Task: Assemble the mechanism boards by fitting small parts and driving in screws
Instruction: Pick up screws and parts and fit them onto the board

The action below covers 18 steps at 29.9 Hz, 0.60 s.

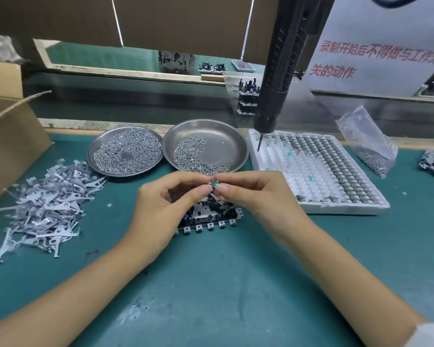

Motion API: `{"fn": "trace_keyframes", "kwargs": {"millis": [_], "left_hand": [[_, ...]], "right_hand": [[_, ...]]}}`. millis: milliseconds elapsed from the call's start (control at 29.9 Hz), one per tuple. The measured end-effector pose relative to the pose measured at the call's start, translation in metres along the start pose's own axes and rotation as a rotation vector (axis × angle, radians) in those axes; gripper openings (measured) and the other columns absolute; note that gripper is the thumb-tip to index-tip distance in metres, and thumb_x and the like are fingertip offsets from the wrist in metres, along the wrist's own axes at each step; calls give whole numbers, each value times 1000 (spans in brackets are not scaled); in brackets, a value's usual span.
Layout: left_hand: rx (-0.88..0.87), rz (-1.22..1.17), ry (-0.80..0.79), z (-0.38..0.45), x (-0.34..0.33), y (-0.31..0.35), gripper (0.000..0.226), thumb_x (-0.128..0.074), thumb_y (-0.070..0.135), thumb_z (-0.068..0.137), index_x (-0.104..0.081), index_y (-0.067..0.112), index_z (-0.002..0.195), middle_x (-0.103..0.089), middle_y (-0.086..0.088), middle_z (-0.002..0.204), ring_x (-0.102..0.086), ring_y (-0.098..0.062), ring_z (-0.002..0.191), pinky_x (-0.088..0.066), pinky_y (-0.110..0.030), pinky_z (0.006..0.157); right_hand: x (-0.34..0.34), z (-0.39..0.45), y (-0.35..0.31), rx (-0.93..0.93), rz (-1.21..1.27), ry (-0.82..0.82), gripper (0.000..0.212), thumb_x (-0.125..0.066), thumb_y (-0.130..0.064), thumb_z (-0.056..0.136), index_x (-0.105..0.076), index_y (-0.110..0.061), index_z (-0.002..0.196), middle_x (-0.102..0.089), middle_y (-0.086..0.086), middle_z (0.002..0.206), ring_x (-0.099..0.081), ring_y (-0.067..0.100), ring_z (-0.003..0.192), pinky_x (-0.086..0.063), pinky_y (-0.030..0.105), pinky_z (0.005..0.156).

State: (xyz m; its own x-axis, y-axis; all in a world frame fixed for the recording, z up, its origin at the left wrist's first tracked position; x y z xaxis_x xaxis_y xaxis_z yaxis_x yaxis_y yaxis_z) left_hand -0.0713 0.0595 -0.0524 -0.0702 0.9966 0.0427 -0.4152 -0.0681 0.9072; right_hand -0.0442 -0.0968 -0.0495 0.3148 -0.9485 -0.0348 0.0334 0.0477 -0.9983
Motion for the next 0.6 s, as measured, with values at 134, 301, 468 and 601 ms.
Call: {"fn": "trace_keyframes", "kwargs": {"millis": [134, 301, 468, 601], "left_hand": [[17, -23, -4, 0, -1, -1, 17, -70, 14, 74, -71, 24, 87, -74, 9, 81, -68, -3, 75, -50, -12, 70], [25, 3, -17, 0, -1, -2, 15, -71, 19, 74, -72, 23, 88, -74, 6, 86, -68, -8, 80, -51, -16, 74], [-123, 249, 40, 2, 5, 4, 19, -72, 27, 74, -69, 31, 92, -61, 11, 89, -59, -6, 85, -43, -14, 79], [-111, 282, 42, 4, 8, 5, 31, -73, 29, 71, -62, 31, 100, -56, 8, 87, -55, -5, 83, -42, -14, 80]], "right_hand": [[-1, 0, 0, 7, 7, -11, 19, -71, -3, 80, -73, -7, 99, -74, 14, 90, -70, 18, 82, -54, 21, 76], [-2, -2, -5, 113, -178, 19, 19, -71, -10, 83, -72, -15, 101, -74, 2, 94, -69, 24, 89, -57, 30, 76], [-5, -5, -9, 208, -321, 2, 18, -70, -13, 84, -74, -24, 98, -74, -6, 93, -68, 11, 86, -54, 24, 77], [-8, -6, -11, 256, -328, -1, 21, -71, -10, 83, -74, -30, 90, -72, -14, 79, -60, -1, 65, -44, 13, 63]]}}
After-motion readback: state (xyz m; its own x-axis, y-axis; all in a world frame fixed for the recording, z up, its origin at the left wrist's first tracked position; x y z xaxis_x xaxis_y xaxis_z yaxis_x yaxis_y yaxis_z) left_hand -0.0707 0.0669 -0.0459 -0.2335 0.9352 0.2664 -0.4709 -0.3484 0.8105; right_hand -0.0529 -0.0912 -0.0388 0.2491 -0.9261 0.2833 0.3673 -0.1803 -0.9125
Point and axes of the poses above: each hand's wrist, its own z-axis towards the middle knuckle, its own x-axis out of the back of the hand, y = z × x, the point moved 5 cm from there along z, towards the middle knuckle
